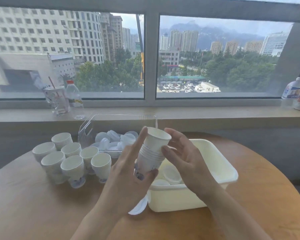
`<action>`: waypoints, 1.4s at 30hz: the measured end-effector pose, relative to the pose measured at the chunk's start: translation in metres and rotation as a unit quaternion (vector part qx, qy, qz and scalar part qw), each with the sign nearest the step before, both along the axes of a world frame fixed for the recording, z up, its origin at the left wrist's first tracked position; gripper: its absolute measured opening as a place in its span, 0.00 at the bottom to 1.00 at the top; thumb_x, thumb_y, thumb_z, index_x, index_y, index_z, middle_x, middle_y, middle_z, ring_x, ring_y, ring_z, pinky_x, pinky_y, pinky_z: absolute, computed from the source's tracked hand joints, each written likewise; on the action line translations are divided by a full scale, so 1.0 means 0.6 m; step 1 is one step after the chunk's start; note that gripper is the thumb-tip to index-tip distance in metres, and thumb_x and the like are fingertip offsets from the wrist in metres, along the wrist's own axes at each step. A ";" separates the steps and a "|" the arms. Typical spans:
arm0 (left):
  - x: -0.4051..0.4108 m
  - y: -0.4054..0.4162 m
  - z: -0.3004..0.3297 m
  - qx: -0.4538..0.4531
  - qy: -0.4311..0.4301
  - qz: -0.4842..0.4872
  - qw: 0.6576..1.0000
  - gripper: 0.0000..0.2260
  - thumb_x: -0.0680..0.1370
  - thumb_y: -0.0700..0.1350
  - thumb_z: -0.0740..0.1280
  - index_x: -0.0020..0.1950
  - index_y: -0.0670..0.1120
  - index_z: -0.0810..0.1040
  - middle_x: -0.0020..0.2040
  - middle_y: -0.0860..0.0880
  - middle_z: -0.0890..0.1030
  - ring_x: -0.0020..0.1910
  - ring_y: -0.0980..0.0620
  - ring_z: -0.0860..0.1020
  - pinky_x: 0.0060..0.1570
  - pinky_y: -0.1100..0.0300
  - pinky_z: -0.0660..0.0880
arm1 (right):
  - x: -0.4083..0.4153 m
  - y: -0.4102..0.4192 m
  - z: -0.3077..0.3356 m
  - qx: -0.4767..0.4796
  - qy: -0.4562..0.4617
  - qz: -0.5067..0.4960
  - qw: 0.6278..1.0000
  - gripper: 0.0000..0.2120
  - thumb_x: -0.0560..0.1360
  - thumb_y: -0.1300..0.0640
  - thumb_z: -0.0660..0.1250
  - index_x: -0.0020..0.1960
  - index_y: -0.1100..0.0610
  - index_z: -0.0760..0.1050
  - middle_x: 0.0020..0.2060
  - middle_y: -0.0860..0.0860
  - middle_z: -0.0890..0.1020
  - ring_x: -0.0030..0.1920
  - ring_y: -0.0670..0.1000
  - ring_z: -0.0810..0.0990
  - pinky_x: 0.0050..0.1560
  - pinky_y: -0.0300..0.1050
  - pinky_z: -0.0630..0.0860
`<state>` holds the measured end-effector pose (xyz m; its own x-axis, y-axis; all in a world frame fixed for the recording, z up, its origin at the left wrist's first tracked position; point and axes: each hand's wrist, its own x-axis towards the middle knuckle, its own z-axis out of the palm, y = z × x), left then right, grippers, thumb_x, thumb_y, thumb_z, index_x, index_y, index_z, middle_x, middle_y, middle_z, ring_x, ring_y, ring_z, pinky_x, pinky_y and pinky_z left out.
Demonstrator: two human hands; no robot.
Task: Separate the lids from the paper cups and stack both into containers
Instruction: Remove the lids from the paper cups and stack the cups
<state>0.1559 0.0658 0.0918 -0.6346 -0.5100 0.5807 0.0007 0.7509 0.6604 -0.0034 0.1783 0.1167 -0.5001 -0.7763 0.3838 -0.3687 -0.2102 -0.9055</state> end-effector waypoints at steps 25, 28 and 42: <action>0.187 -0.128 -0.190 0.114 0.015 0.274 0.955 0.33 0.73 0.45 0.79 0.67 0.70 0.66 0.56 0.57 0.81 0.46 0.57 0.80 0.47 0.58 0.77 | 0.164 -0.136 -0.092 0.111 0.244 0.036 0.963 0.25 0.81 0.48 0.70 0.78 0.46 0.71 0.73 0.34 0.72 0.70 0.35 0.70 0.72 0.31 0.65; 0.191 -0.145 -0.214 0.117 -0.003 0.273 0.955 0.31 0.74 0.43 0.79 0.69 0.63 0.68 0.60 0.61 0.79 0.47 0.57 0.80 0.50 0.58 0.78 | 0.166 -0.145 -0.099 0.114 0.261 0.028 0.958 0.25 0.81 0.49 0.71 0.77 0.47 0.72 0.72 0.35 0.72 0.69 0.32 0.68 0.65 0.21 0.59; 0.141 -0.101 -0.106 0.012 0.077 0.301 0.951 0.34 0.75 0.51 0.78 0.77 0.52 0.67 0.71 0.55 0.70 0.71 0.50 0.69 0.69 0.53 0.68 | 0.095 -0.080 -0.054 0.070 0.268 -0.005 0.961 0.22 0.79 0.50 0.73 0.73 0.44 0.76 0.68 0.34 0.76 0.69 0.37 0.74 0.66 0.32 0.70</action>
